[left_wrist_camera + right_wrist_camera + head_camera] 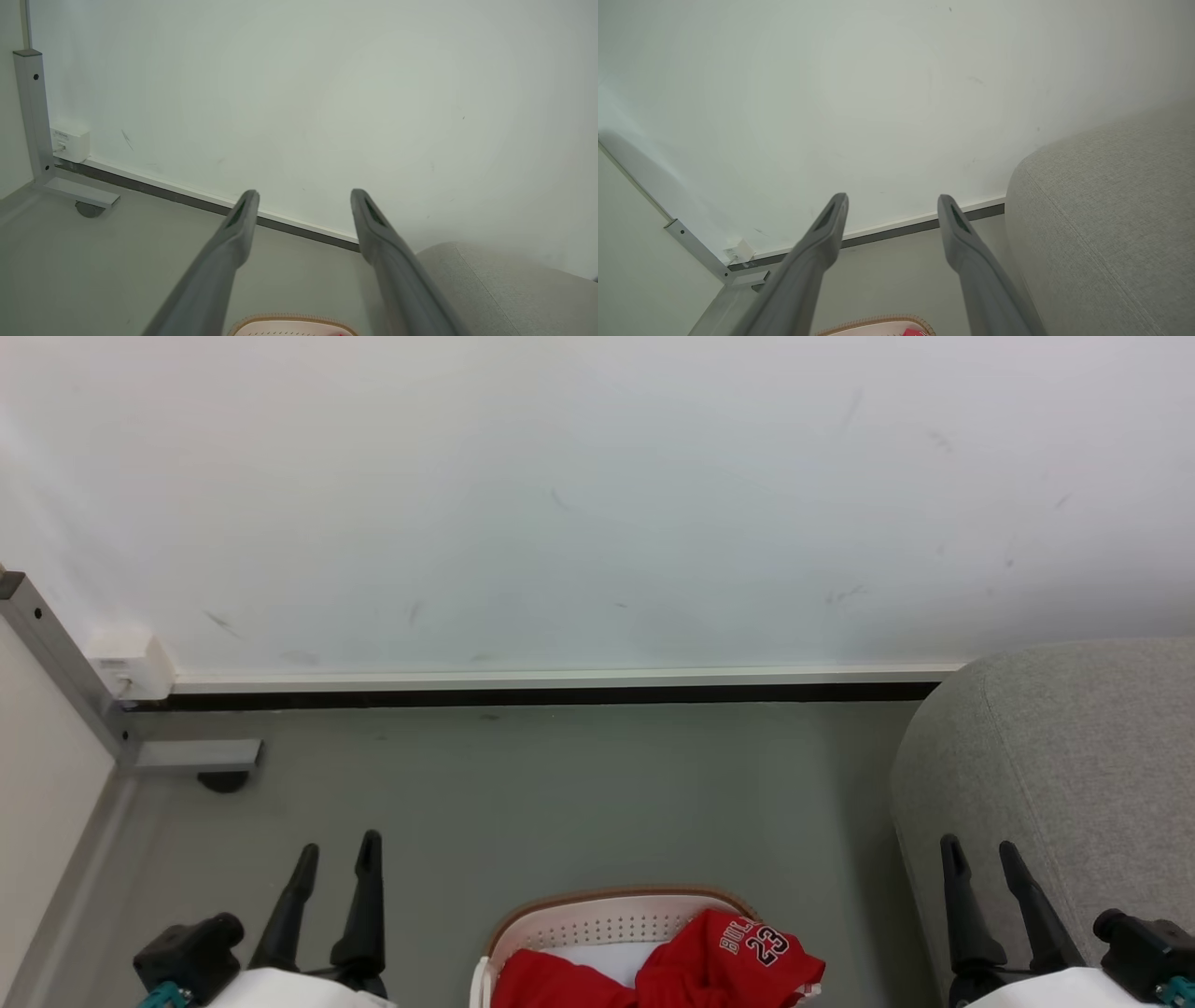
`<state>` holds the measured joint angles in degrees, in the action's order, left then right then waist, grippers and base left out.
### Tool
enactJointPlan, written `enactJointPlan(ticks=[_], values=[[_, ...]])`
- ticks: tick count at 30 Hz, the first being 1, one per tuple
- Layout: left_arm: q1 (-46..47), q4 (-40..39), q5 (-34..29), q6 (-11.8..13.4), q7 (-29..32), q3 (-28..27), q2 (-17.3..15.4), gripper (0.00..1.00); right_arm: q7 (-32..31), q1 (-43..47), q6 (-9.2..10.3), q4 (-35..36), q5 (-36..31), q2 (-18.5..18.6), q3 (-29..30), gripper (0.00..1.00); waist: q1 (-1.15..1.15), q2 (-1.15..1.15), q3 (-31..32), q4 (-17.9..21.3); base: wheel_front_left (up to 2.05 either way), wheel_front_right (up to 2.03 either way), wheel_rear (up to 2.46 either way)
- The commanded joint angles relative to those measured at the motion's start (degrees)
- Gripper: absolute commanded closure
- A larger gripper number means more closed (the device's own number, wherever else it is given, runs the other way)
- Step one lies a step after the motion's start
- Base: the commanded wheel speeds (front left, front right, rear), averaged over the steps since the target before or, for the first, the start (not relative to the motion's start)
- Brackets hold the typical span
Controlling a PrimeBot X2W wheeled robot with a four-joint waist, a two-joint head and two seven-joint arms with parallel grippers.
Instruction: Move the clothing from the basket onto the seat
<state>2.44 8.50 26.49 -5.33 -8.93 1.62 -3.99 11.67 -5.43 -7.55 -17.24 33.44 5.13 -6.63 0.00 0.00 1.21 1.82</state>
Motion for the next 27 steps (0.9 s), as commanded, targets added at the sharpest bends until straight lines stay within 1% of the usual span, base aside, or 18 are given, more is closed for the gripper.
enactJointPlan(ticks=[1, 18, 27], values=[[0.0, -0.6, -1.5, -0.1, -0.6, -0.1, -0.4, 0.0, 0.5, -1.1, 0.07, 0.4, -1.9, -0.1, 0.1, 0.0, 0.0, 0.0, 0.0, 0.0, 0.0, 0.0, 0.0], [-0.5, -0.3, -9.2, -1.0, -2.9, 0.6, -0.2, 0.0, 1.6, -1.1, 0.09, 0.4, -11.0, -0.8, -0.8, 0.0, 0.0, 0.0, 0.2, 0.2, 0.0, 0.0, 0.0], [-1.0, -0.6, -12.3, -1.3, -4.0, 0.3, 0.2, 0.0, 2.3, -1.3, 0.1, 0.5, -14.4, -1.3, -1.3, 0.0, 0.0, 0.0, 0.3, 0.7, 0.0, 0.0, 0.0]])
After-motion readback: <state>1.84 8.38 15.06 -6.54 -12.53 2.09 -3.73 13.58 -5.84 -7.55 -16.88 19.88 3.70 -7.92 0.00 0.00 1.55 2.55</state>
